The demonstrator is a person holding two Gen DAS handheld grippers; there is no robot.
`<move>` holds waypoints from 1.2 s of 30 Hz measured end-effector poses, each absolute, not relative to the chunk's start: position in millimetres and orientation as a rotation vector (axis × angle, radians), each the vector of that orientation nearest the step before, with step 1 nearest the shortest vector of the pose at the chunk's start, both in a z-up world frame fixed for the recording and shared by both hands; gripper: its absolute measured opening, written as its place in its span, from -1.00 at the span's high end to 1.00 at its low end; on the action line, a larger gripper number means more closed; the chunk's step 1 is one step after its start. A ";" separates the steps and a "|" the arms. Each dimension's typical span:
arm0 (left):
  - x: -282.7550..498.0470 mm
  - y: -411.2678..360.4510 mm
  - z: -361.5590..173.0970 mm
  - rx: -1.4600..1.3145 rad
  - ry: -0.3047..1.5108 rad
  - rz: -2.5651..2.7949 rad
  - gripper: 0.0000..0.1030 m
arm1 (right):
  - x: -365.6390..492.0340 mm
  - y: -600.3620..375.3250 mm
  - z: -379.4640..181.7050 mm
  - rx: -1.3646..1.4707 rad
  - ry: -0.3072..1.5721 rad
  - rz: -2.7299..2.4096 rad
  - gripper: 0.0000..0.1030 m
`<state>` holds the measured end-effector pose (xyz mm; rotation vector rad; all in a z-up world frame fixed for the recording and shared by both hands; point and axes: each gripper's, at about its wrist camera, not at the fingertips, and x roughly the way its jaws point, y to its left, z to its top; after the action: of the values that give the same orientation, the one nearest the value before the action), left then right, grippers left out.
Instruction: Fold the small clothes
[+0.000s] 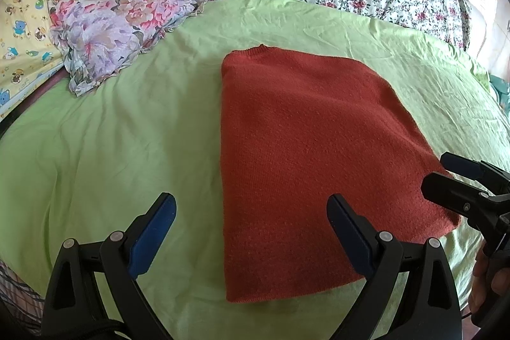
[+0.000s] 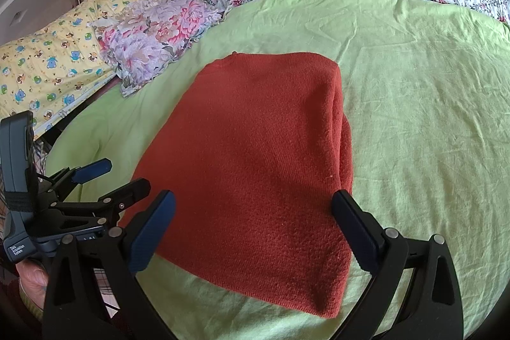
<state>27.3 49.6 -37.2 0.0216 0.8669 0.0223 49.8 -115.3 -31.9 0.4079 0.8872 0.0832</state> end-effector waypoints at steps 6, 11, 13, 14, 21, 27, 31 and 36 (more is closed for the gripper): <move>27.5 49.3 -36.8 0.024 0.867 0.021 -0.86 | 48.8 -114.8 -33.0 0.409 0.885 0.085 -0.91; 27.8 48.4 -35.4 0.030 0.866 0.017 -0.86 | 49.1 -114.9 -32.5 0.408 0.884 0.087 -0.91; 27.7 47.9 -34.9 0.034 0.863 0.018 -0.86 | 48.7 -116.3 -32.3 0.407 0.883 0.089 -0.91; 27.5 47.3 -34.4 0.038 0.860 0.017 -0.86 | 48.5 -116.6 -32.1 0.408 0.882 0.088 -0.91; 28.2 47.2 -32.7 0.042 0.853 0.011 -0.86 | 47.3 -119.4 -29.3 0.412 0.879 0.086 -0.91; 29.5 47.4 -33.3 0.044 0.856 0.013 -0.86 | 47.6 -121.5 -28.6 0.417 0.879 0.090 -0.91; 29.7 48.0 -33.3 0.042 0.857 0.014 -0.86 | 48.0 -123.8 -28.6 0.417 0.881 0.093 -0.91; 30.1 49.1 -33.1 0.043 0.857 0.019 -0.86 | 48.3 -125.1 -28.5 0.420 0.876 0.092 -0.91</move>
<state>30.1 49.1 -33.1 0.0428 0.8569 0.0188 48.3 -125.1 -28.5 0.4197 0.8760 0.0916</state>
